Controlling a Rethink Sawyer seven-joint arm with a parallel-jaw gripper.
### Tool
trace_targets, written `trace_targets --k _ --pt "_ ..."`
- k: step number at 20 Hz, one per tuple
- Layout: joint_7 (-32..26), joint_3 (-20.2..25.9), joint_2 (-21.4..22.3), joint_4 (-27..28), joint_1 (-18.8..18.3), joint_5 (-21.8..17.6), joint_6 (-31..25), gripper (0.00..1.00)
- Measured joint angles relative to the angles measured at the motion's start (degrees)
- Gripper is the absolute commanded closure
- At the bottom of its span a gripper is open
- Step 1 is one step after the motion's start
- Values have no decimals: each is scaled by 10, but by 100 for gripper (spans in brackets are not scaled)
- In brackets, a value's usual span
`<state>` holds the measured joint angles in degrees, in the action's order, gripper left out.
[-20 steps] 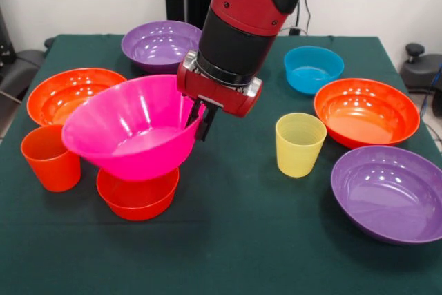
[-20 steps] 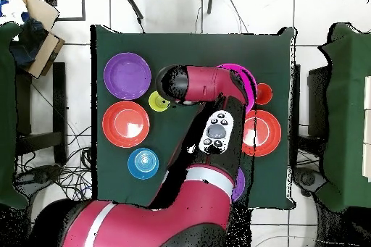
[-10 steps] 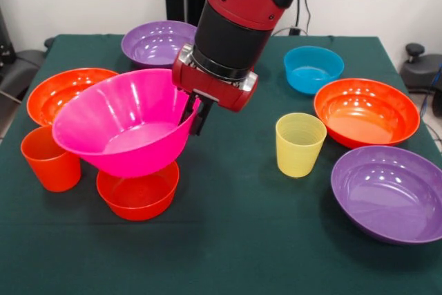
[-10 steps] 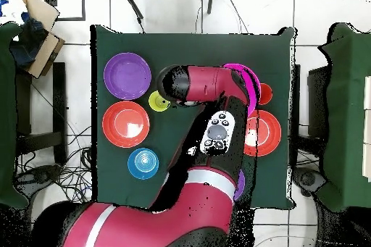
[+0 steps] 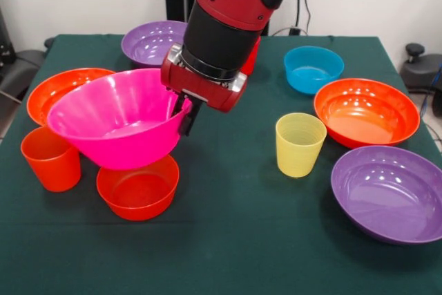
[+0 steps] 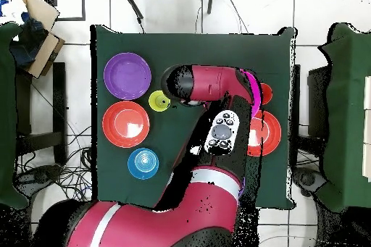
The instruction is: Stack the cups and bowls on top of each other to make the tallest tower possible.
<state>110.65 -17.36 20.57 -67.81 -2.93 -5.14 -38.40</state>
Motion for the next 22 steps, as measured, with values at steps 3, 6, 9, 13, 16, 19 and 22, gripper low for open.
trace_targets --k 3,6,9,13,16,19,22 --pt "0 0 0 4 0 0 0 100" --pt "0 0 0 8 0 0 0 100" --pt "0 4 0 10 -2 0 0 100" --pt "0 10 0 10 -5 0 0 100" --pt "0 14 0 11 -6 0 0 100" --pt "0 18 -2 13 -8 0 0 100" --pt "0 20 -3 15 -8 0 0 100"
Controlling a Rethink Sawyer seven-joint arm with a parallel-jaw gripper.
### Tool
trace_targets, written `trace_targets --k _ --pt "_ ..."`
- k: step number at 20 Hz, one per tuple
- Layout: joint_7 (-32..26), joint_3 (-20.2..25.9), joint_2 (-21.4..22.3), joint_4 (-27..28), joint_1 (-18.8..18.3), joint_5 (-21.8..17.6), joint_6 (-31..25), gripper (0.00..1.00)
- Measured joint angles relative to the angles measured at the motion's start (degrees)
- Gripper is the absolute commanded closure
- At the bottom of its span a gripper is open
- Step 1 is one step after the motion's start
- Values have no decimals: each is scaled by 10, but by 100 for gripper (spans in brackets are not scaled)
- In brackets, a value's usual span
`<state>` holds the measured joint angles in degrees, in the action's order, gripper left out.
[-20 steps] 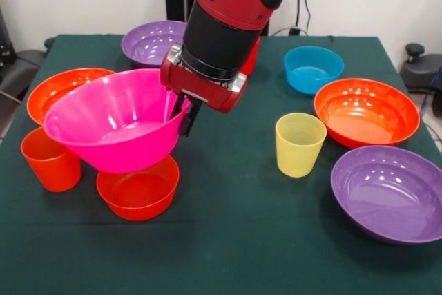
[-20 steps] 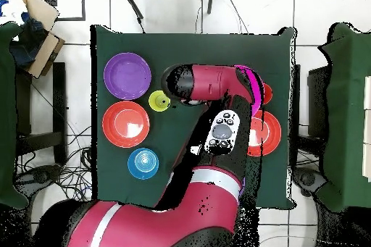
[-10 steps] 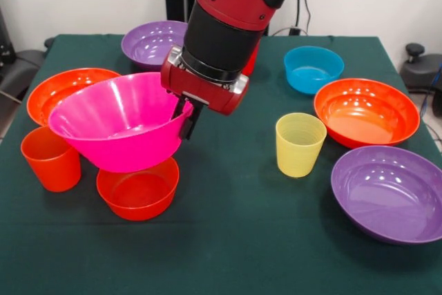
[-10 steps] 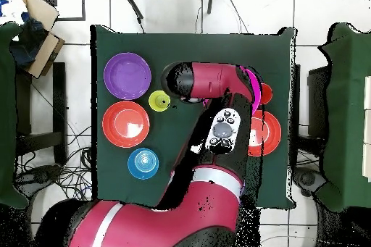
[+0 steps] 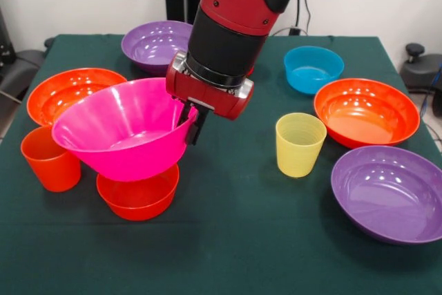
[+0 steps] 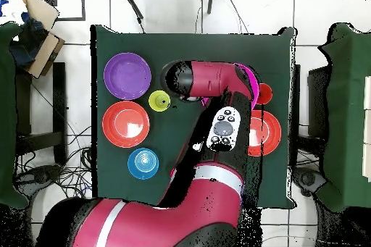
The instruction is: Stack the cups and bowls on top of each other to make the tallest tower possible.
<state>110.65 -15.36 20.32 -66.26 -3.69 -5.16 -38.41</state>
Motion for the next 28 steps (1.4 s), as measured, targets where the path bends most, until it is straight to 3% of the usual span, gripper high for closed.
trace_targets --k 13,28 --pt "0 5 -4 45 0 0 0 100" --pt "0 5 -4 56 0 0 -6 100"
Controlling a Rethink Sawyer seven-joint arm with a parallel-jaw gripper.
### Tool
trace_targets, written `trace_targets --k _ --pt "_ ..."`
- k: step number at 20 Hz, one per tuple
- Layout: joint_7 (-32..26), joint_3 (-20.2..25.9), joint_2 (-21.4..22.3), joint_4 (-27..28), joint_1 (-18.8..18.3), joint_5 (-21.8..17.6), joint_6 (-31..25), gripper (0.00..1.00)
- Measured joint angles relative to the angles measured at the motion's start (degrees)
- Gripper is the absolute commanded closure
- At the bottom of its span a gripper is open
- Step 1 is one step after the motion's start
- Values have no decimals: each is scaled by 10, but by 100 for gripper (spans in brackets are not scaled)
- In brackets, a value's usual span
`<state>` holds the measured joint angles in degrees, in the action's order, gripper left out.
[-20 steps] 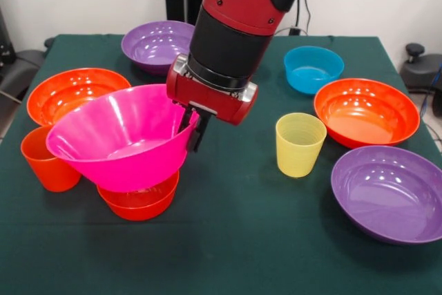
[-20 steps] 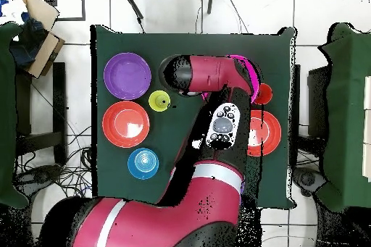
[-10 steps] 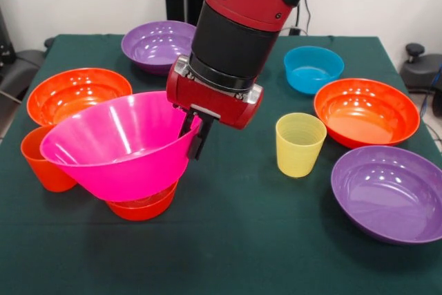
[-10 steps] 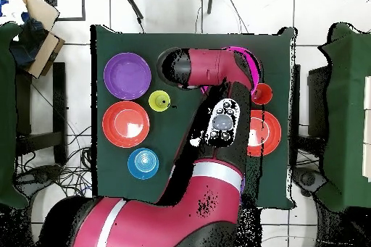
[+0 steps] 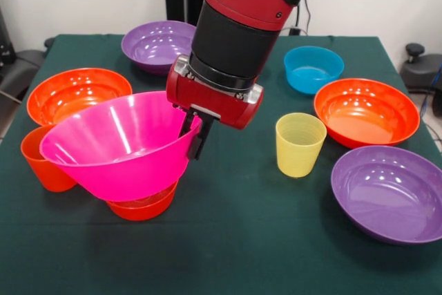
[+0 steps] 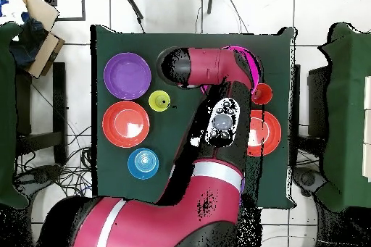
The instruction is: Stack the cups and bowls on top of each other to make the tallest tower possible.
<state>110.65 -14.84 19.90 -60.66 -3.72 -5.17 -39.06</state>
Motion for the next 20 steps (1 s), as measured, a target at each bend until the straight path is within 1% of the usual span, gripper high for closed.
trace_targets --k 8,20 --pt "0 0 0 0 0 0 -30 100" --pt "0 0 3 0 0 0 -34 100"
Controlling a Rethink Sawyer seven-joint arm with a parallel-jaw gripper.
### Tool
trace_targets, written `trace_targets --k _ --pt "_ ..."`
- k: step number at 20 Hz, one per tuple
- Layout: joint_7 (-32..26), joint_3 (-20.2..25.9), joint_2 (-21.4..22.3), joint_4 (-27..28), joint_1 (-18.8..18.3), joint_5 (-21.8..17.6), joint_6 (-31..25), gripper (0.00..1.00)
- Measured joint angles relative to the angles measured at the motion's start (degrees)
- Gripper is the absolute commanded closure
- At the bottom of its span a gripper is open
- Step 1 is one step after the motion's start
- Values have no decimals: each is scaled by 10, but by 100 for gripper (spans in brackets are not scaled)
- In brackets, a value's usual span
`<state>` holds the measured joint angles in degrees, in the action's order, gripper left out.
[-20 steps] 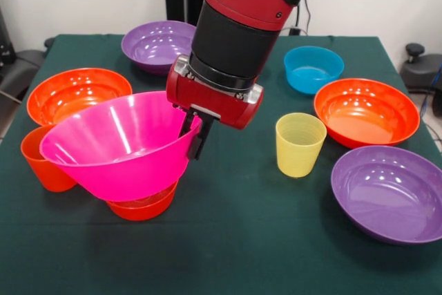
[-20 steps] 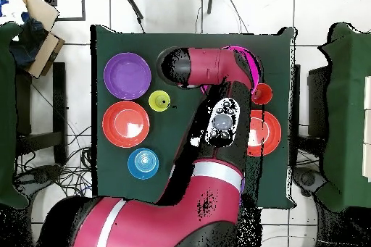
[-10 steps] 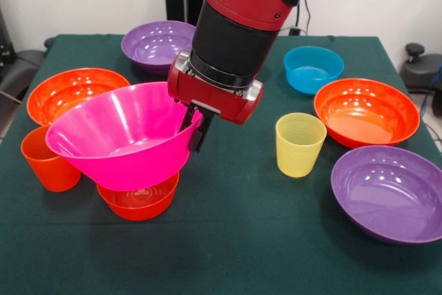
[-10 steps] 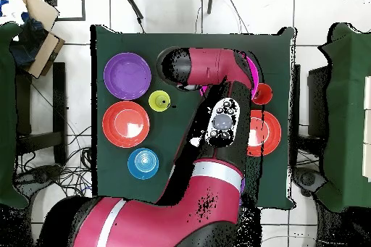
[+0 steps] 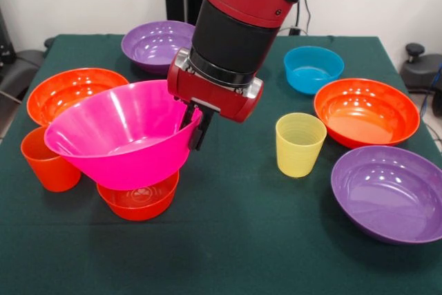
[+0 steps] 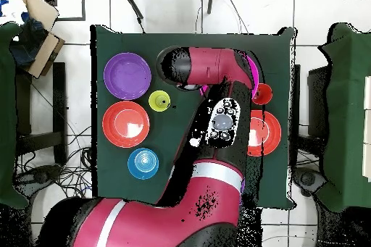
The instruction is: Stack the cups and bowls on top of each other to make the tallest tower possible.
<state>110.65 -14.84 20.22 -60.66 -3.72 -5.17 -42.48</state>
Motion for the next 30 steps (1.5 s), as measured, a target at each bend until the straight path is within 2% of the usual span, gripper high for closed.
trace_targets --k 4,5,30 --pt "0 0 0 0 0 0 0 100" --pt "0 0 1 0 0 0 0 0" --pt "0 2 7 0 -3 0 0 0"
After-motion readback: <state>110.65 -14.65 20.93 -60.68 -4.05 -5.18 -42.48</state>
